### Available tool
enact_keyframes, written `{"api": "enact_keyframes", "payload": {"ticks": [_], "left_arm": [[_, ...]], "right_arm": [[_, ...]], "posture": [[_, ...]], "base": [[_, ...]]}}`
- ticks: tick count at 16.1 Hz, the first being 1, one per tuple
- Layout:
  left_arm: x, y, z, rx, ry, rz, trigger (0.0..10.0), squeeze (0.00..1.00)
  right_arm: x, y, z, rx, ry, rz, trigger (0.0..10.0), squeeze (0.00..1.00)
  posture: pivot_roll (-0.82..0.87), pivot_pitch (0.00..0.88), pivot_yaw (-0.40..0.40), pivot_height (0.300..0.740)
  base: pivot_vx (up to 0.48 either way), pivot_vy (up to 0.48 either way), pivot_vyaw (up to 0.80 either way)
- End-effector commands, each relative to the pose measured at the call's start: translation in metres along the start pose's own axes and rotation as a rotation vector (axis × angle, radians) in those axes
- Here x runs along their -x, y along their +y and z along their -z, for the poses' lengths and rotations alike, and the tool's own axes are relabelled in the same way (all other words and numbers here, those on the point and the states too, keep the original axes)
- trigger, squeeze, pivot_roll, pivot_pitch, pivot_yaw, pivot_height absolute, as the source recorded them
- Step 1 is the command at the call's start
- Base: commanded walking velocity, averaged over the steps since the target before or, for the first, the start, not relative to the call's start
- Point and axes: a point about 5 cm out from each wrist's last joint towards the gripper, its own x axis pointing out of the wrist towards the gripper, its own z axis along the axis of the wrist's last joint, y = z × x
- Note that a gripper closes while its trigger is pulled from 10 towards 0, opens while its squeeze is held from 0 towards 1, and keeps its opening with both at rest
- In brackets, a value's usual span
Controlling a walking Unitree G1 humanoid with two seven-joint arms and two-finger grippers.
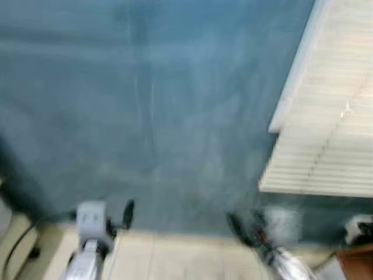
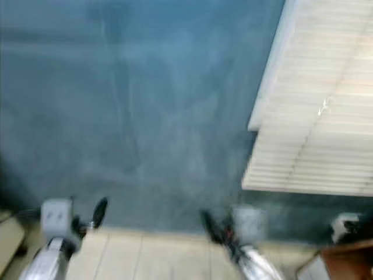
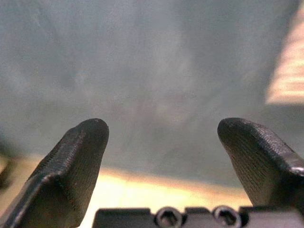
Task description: Clean up the room
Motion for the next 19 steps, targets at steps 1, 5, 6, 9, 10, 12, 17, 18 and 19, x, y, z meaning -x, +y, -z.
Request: {"api": "enact_keyframes", "payload": {"ticks": [1, 5, 6, 9, 10, 12, 17, 18, 19], "left_arm": [[0.002, 0.005, 0.007, 0.014, 0.044, -0.031, 10.0, 0.00], [-0.019, 0.000, 0.012, 0.022, 0.088, -0.004, 10.0, 0.00], [-0.018, 0.000, 0.007, 0.007, 0.065, -0.003, 10.0, 0.00], [0.003, 0.003, -0.005, -0.114, 0.017, 0.066, 10.0, 0.00], [0.002, 0.001, -0.005, -0.124, 0.025, 0.099, 10.0, 0.00], [-0.008, -0.003, -0.003, -0.127, 0.039, 0.120, 10.0, 0.00], [-0.019, 0.005, -0.005, -0.156, 0.058, 0.153, 10.0, 0.00], [-0.021, 0.003, -0.005, -0.166, 0.062, 0.154, 10.0, 0.00], [-0.022, 0.002, -0.004, -0.167, 0.064, 0.153, 10.0, 0.00]], "right_arm": [[0.001, 0.003, 0.009, -0.020, 0.046, -0.010, 10.0, 0.00], [-0.016, -0.001, -0.008, 0.040, -0.012, -0.001, 10.0, 0.00], [-0.016, -0.001, -0.012, 0.047, -0.028, 0.004, 10.0, 0.00], [0.001, -0.006, -0.024, 0.078, -0.124, 0.070, 10.0, 0.00], [0.004, -0.007, -0.023, 0.074, -0.140, 0.095, 10.0, 0.00], [0.002, -0.010, -0.021, 0.063, -0.135, 0.126, 10.0, 0.00], [0.009, -0.005, -0.018, 0.041, -0.156, 0.180, 10.0, 0.00], [0.007, -0.003, -0.021, 0.007, -0.175, 0.152, 10.0, 0.00], [0.005, 0.000, -0.021, 0.034, -0.172, 0.138, 10.0, 0.00]], "posture": [[0.10, 0.000, -0.041, 0.740], [0.11, 0.000, -0.060, 0.740], [0.11, 0.000, -0.061, 0.740], [0.12, 0.000, -0.065, 0.740], [0.11, 0.000, -0.037, 0.740], [0.10, 0.000, -0.025, 0.740], [0.05, 0.000, 0.005, 0.740], [0.05, 0.000, 0.011, 0.740], [0.05, 0.000, 0.011, 0.740]], "base": [[0.000, 0.000, 0.00], [0.000, 0.000, 0.00], [0.000, 0.000, 0.00], [0.000, 0.000, 0.00], [0.000, 0.000, 0.00], [0.000, 0.000, 0.00], [0.000, 0.000, 0.00], [0.000, 0.000, 0.45], [0.000, 0.000, 0.64]]}}
